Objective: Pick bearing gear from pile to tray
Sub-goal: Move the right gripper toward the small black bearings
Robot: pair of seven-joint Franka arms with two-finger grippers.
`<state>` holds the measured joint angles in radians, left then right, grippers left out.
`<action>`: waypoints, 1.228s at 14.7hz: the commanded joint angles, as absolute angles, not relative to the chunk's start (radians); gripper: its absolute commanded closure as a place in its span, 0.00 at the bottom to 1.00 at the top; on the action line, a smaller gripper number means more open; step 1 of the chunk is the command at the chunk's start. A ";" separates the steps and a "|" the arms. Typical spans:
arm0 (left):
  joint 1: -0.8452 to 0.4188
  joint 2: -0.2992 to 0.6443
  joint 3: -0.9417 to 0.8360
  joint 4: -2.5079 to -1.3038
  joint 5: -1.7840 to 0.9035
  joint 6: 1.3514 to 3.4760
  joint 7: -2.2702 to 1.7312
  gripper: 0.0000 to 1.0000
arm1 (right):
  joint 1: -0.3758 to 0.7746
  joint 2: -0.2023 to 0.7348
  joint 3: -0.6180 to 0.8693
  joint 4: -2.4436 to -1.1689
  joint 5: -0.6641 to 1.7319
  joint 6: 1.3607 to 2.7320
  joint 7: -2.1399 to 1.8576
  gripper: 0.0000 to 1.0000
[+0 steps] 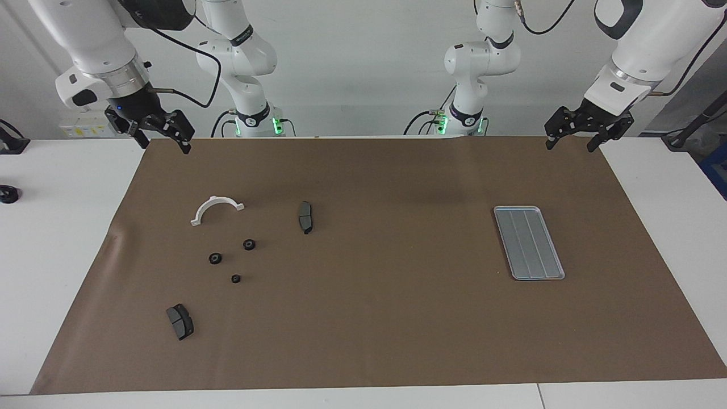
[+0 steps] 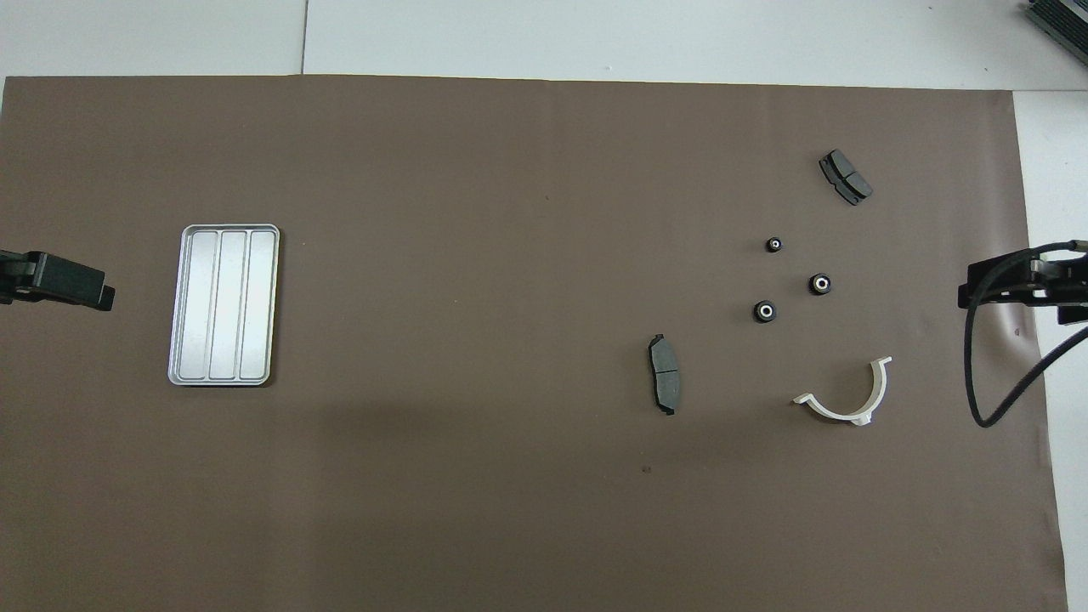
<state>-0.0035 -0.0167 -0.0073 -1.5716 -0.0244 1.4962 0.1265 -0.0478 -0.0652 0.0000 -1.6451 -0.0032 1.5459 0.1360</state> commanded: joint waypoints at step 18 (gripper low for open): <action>0.009 -0.034 -0.014 -1.591 -0.021 1.493 0.133 0.00 | -0.046 0.153 0.009 -1.698 0.014 1.885 0.006 0.00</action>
<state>-0.0035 -0.0167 -0.0073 -1.5716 -0.0244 1.4962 0.1265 -0.0438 0.0874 0.0034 -1.6986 -0.0031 1.8164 0.0524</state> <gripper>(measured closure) 0.000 0.000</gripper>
